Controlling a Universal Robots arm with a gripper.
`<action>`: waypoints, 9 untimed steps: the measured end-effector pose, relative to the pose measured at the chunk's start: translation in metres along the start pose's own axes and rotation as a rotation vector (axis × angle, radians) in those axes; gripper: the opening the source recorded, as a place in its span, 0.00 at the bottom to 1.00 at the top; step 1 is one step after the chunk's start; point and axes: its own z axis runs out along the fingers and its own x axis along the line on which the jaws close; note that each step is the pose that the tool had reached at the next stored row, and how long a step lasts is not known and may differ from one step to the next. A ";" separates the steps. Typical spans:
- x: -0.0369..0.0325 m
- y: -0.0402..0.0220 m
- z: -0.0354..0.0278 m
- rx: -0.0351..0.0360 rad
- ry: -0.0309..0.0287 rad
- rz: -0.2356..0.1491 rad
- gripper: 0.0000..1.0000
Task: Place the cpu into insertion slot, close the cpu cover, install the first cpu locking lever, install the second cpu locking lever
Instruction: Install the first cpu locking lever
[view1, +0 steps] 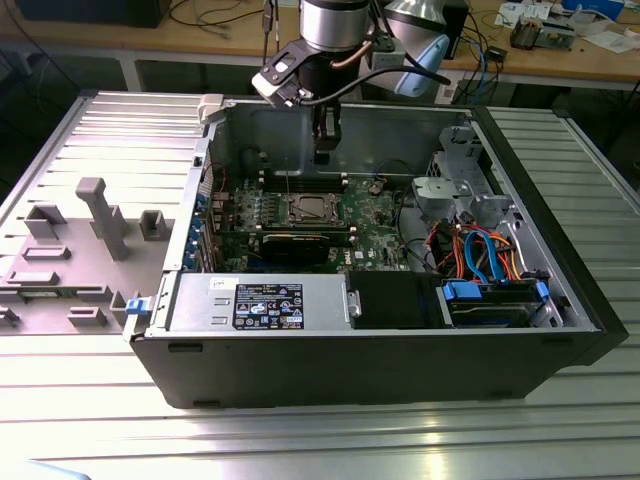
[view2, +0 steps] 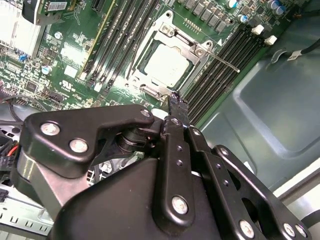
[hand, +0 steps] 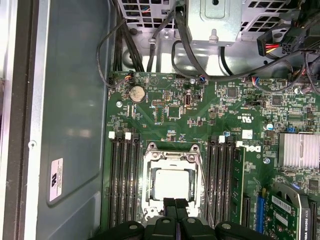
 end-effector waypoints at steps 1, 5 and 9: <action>0.0000 0.0000 0.0000 0.0000 0.0000 0.000 0.11; 0.0000 0.0000 -0.0001 0.0005 -0.0004 -0.033 0.11; 0.0000 0.0000 0.0003 0.0012 -0.0003 -0.116 0.11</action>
